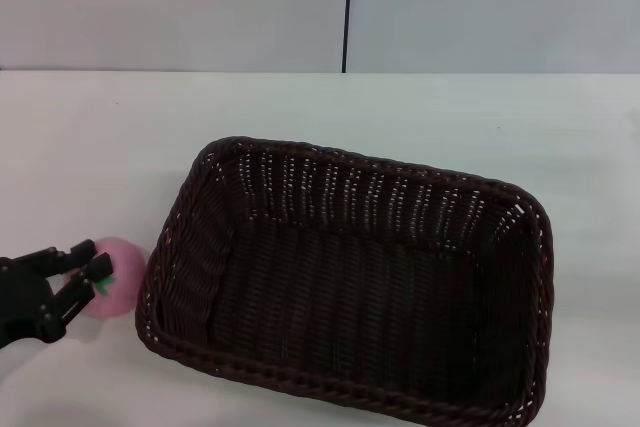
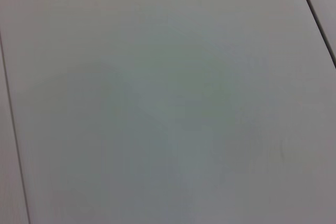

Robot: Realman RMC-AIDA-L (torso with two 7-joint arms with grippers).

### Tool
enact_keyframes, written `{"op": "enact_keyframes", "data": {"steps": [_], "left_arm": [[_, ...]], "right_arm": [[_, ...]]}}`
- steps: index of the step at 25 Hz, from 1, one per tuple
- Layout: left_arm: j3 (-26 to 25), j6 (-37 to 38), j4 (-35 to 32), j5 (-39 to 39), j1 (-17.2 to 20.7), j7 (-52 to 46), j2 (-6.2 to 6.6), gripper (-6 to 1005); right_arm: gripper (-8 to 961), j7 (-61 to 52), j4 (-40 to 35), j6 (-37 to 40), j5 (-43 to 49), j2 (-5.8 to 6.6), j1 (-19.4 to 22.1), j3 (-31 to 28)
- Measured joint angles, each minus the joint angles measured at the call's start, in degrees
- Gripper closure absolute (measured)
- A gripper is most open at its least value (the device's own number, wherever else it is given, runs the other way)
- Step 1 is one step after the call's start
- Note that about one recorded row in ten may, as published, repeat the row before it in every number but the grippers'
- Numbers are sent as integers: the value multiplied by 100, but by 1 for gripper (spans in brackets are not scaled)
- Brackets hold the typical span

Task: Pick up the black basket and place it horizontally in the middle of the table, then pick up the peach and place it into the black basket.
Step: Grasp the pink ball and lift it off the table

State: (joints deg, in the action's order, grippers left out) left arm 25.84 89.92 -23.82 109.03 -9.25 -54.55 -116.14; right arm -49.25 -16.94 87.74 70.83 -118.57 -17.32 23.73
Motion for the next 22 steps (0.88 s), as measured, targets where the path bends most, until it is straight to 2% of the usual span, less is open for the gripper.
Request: {"op": "enact_keyframes", "data": {"steps": [10,22], "left_arm": [[6,1,0,110,-50,-3,-23,948],[-73,92,-5,80,-95,-2,-9,955]], "right_arm": [[405,-5,9,-60,0,2,0,0],[405,20,51,-92,0,-8,-9,0]]}}
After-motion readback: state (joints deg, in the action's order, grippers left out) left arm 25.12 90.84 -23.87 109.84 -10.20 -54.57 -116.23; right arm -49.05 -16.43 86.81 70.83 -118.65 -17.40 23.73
